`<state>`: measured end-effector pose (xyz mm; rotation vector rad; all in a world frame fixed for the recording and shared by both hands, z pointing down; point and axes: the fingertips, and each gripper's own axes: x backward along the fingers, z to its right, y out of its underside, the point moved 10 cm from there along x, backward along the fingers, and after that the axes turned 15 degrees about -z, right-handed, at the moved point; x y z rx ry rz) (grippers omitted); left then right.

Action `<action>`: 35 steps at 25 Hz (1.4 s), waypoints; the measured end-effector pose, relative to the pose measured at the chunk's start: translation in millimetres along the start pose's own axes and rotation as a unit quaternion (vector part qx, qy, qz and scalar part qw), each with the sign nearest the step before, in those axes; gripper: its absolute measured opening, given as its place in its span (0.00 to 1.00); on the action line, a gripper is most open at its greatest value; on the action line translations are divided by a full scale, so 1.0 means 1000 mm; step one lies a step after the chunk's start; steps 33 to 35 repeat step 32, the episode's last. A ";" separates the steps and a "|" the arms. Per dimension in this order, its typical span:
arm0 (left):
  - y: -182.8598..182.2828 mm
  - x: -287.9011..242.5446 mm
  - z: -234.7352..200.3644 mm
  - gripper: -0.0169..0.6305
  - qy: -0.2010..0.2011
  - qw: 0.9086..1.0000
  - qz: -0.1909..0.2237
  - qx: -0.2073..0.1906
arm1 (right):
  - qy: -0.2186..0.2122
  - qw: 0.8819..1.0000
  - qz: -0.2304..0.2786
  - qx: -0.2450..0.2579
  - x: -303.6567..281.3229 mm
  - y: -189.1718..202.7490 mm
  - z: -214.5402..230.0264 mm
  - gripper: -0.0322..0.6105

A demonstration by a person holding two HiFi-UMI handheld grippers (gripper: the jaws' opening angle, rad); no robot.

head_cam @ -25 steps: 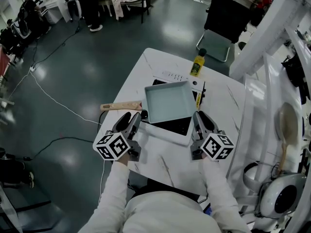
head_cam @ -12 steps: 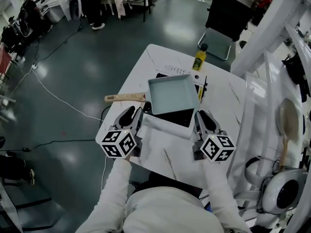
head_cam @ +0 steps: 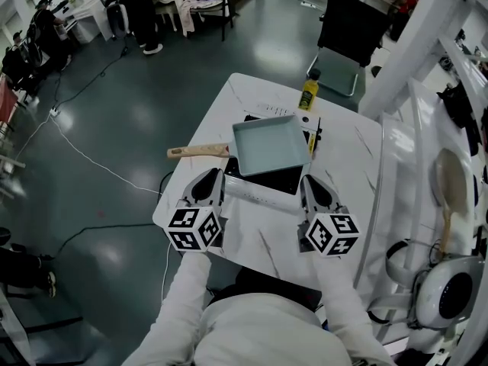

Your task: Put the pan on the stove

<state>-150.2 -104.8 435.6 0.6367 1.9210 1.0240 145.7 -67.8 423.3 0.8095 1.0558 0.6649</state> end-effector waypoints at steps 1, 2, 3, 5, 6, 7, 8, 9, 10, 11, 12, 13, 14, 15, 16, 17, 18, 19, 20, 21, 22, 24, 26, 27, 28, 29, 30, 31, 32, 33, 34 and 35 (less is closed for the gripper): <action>0.000 0.001 0.001 0.10 -0.001 1.000 0.001 -0.003 | 0.002 1.000 0.001 0.004 0.001 0.000 -0.002 0.10; 0.000 0.003 0.003 0.09 -0.001 1.000 0.000 -0.005 | 0.005 1.000 0.001 0.008 0.003 0.000 -0.004 0.09; 0.000 0.004 0.004 0.08 -0.001 1.000 -0.001 -0.006 | 0.008 1.000 0.002 0.012 0.005 0.000 -0.005 0.09; 0.000 0.006 0.006 0.07 0.000 1.000 -0.002 -0.007 | 0.013 1.000 0.007 0.018 0.009 -0.001 -0.007 0.09; 0.001 0.007 0.007 0.07 0.001 1.000 -0.002 -0.007 | 0.015 1.000 0.008 0.021 0.010 -0.001 -0.008 0.09; 0.002 0.007 0.008 0.07 0.003 1.000 -0.002 -0.008 | 0.019 0.999 0.010 0.024 0.012 -0.001 -0.009 0.09; 0.003 0.008 0.009 0.07 0.005 1.000 -0.002 -0.009 | 0.022 0.999 0.011 0.027 0.013 0.000 -0.010 0.09; 0.004 0.009 0.010 0.07 0.006 1.000 -0.001 -0.011 | 0.026 0.999 0.012 0.030 0.014 0.001 -0.010 0.09; 0.004 0.009 0.011 0.07 0.007 1.000 -0.001 -0.012 | 0.029 0.999 0.012 0.031 0.015 0.001 -0.010 0.09; 0.004 0.009 0.011 0.07 0.008 1.000 -0.001 -0.013 | 0.032 0.999 0.013 0.032 0.016 0.002 -0.010 0.09; 0.004 0.010 0.012 0.07 0.009 1.000 0.000 -0.014 | 0.034 0.999 0.013 0.032 0.017 0.002 -0.011 0.09; 0.003 0.010 0.013 0.07 0.009 1.000 0.000 -0.014 | 0.035 0.999 0.014 0.032 0.018 0.003 -0.011 0.09; 0.003 0.010 0.013 0.07 0.009 1.000 0.000 -0.015 | 0.035 0.999 0.014 0.031 0.018 0.003 -0.011 0.09; 0.004 0.011 0.013 0.07 0.009 1.000 0.001 -0.014 | 0.035 0.999 0.014 0.030 0.018 0.005 -0.011 0.09; 0.004 0.011 0.012 0.07 0.010 1.000 0.001 -0.013 | 0.036 0.999 0.014 0.028 0.018 0.006 -0.011 0.09; 0.005 0.011 0.012 0.07 0.010 1.000 0.002 -0.012 | 0.036 0.999 0.015 0.025 0.018 0.007 -0.011 0.09; 0.005 0.012 0.012 0.07 0.011 1.000 0.002 -0.011 | 0.037 0.999 0.016 0.023 0.018 0.007 -0.011 0.09; 0.005 0.013 0.012 0.07 0.011 1.000 0.002 -0.011 | 0.037 0.999 0.016 0.020 0.018 0.007 -0.011 0.09; 0.005 0.013 0.012 0.07 0.011 1.000 0.001 -0.012 | 0.037 0.999 0.017 0.018 0.018 0.006 -0.011 0.09; 0.004 0.013 0.011 0.07 0.010 1.000 0.001 -0.013 | 0.036 0.999 0.017 0.017 0.018 0.006 -0.011 0.09; 0.005 0.013 0.011 0.07 0.009 1.000 0.000 -0.014 | 0.036 0.999 0.017 0.017 0.017 0.006 -0.010 0.09; 0.006 0.011 0.009 0.07 0.008 1.000 -0.002 -0.015 | 0.037 0.999 0.017 0.017 0.017 0.007 -0.010 0.09; 0.007 0.010 0.008 0.07 0.008 1.000 -0.003 -0.014 | 0.038 0.999 0.016 0.017 0.016 0.008 -0.009 0.09; 0.007 0.010 0.008 0.07 0.008 1.000 -0.003 -0.014 | 0.039 0.999 0.016 0.017 0.016 0.008 -0.008 0.09; 0.007 0.009 0.009 0.07 0.008 1.000 -0.003 -0.013 | 0.039 0.999 0.016 0.017 0.015 0.007 -0.008 0.09; 0.007 0.009 0.009 0.07 0.008 1.000 -0.003 -0.012 | 0.039 0.999 0.017 0.016 0.015 0.007 -0.008 0.09; 0.007 0.009 0.009 0.07 0.008 1.000 -0.004 -0.012 | 0.040 0.999 0.017 0.016 0.015 0.006 -0.008 0.09; 0.007 0.009 0.010 0.07 0.008 1.000 -0.005 -0.011 | 0.040 0.999 0.017 0.016 0.015 0.006 -0.007 0.09; 0.007 0.010 0.010 0.07 0.008 1.000 -0.006 -0.011 | 0.041 0.999 0.018 0.016 0.016 0.006 -0.007 0.09; 0.007 0.010 0.010 0.07 0.008 1.000 -0.006 -0.011 | 0.041 0.999 0.018 0.016 0.016 0.006 -0.007 0.09; 0.007 0.010 0.010 0.07 0.008 1.000 -0.006 -0.011 | 0.041 0.999 0.018 0.016 0.016 0.006 -0.007 0.09; 0.007 0.010 0.010 0.07 0.008 1.000 -0.006 -0.011 | 0.041 0.999 0.018 0.016 0.016 0.006 -0.007 0.09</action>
